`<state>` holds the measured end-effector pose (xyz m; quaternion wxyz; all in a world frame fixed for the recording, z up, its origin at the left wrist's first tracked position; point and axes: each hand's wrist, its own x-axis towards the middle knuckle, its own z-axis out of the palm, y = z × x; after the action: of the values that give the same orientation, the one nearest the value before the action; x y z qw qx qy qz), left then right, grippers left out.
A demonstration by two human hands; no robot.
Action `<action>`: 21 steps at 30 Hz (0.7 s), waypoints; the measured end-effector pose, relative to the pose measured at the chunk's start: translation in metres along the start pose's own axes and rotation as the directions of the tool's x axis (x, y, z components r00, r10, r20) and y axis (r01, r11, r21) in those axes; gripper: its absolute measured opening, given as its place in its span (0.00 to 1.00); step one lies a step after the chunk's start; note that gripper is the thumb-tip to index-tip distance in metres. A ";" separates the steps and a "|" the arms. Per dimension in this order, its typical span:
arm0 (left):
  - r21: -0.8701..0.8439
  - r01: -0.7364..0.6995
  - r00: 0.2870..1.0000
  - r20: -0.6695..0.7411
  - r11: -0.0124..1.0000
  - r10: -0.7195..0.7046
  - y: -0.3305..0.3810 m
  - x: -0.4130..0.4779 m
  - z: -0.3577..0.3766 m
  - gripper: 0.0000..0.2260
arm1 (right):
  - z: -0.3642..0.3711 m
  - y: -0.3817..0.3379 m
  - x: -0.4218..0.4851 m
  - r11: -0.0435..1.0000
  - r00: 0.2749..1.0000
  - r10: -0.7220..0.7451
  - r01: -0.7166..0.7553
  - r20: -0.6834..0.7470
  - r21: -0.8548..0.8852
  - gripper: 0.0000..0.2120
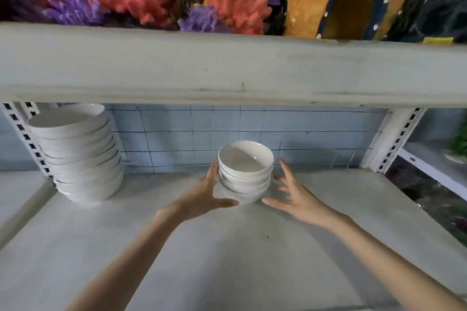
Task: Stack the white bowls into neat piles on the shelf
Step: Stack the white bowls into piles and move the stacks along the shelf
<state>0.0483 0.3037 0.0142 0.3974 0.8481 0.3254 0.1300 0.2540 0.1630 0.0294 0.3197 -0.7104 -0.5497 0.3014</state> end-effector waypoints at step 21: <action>-0.398 -0.089 0.994 -0.090 0.913 0.057 -0.008 0.033 0.012 0.53 | 0.017 0.022 0.055 0.957 0.986 -0.157 0.166 -0.057 0.238 0.61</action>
<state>0.0751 0.3220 -0.0011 0.5450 0.7546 0.2747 0.2411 0.2655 0.2143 -0.0031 0.4377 -0.6244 -0.5591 0.3255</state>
